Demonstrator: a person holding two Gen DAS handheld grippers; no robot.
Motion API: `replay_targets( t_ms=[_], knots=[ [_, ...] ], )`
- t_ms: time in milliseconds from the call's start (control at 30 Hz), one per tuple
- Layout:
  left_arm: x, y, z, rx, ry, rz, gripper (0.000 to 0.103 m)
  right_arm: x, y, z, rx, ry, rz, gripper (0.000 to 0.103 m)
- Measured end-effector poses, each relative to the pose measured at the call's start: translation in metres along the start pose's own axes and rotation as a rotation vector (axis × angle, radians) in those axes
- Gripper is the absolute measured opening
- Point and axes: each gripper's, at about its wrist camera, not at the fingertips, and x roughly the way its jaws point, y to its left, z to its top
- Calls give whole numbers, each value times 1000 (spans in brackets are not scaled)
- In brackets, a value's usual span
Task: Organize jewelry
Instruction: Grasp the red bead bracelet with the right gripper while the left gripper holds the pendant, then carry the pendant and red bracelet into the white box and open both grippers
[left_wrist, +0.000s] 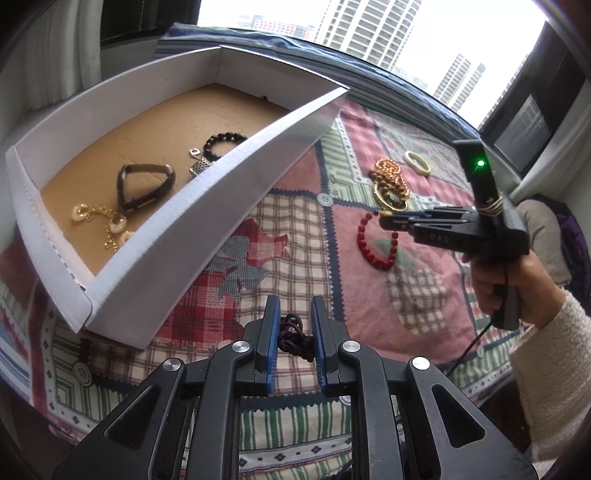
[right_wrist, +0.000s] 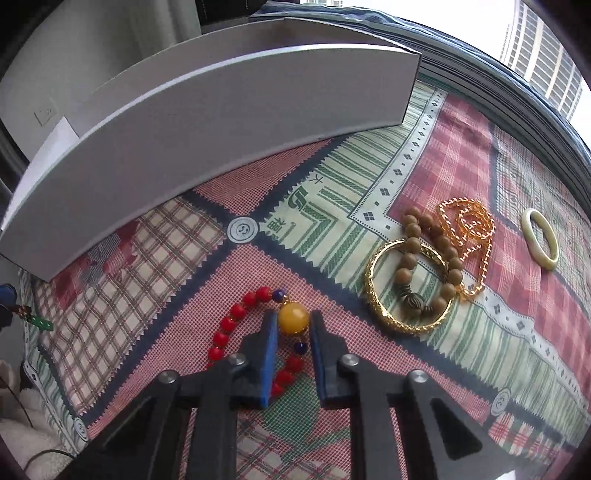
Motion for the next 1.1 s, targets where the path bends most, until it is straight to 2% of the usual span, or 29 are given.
replay_targets(
  t_ms=[133,367,467,600,700,800,1100],
  knots=[
    [-10,-3,3,12,-6,-6,15,-45,6,-5,59,-75,60,18],
    [-60,1,25,20,-65,-46,15,-117,39,9,33,-179,82,18],
    [-86,15,43,21,-106,-16,15,-139,54,25,22,-225,106,18],
    [-108,46,71,-2,-154,65,15,-154,81,53,-4,-274,154,18],
    [-110,72,92,-28,-172,125,15,-151,106,80,-32,-279,179,18],
    [-95,98,112,-65,-162,160,15,-136,134,112,-73,-269,189,18],
    [-11,170,155,-195,-60,202,15,-36,189,199,-92,-164,214,18]
  ],
)
